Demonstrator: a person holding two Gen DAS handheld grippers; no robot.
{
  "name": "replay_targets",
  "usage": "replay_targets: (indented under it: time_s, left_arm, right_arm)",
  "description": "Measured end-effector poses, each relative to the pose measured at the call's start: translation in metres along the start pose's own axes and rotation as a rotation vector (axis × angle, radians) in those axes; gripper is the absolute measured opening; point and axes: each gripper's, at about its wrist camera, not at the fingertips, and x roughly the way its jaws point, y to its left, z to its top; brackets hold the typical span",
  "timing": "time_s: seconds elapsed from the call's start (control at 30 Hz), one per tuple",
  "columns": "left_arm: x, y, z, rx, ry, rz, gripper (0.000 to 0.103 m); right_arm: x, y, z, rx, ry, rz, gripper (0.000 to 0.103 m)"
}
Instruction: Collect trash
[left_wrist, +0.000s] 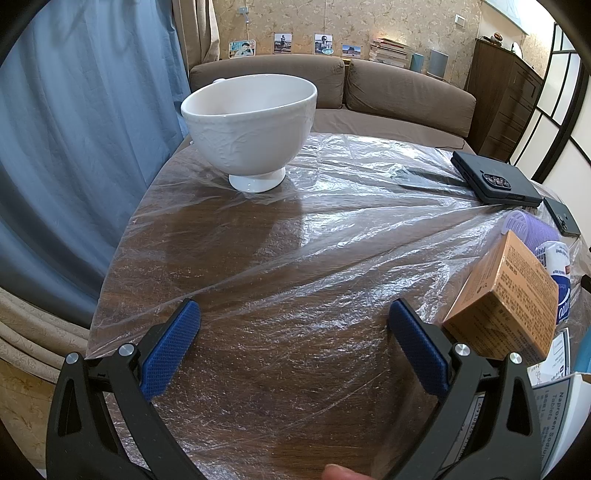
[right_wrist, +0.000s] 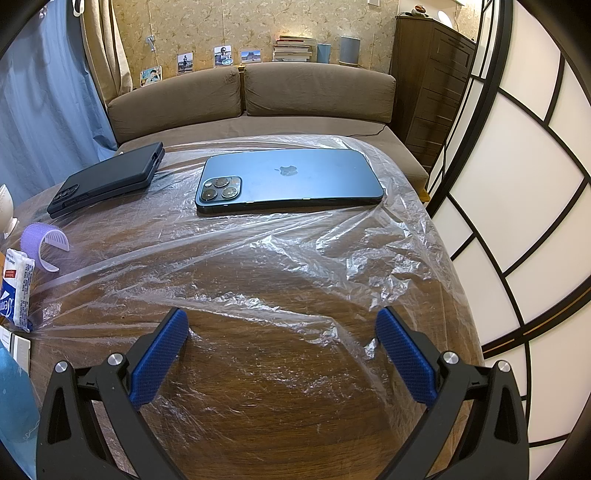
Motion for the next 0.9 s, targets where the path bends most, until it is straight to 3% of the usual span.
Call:
replay_targets:
  time_s: [0.9]
  left_arm:
    - [0.0001,-0.0001,0.0000,0.000,0.000,0.000,0.102]
  right_arm:
    - [0.0004,-0.0013,0.0002,0.000,0.000,0.000,0.099]
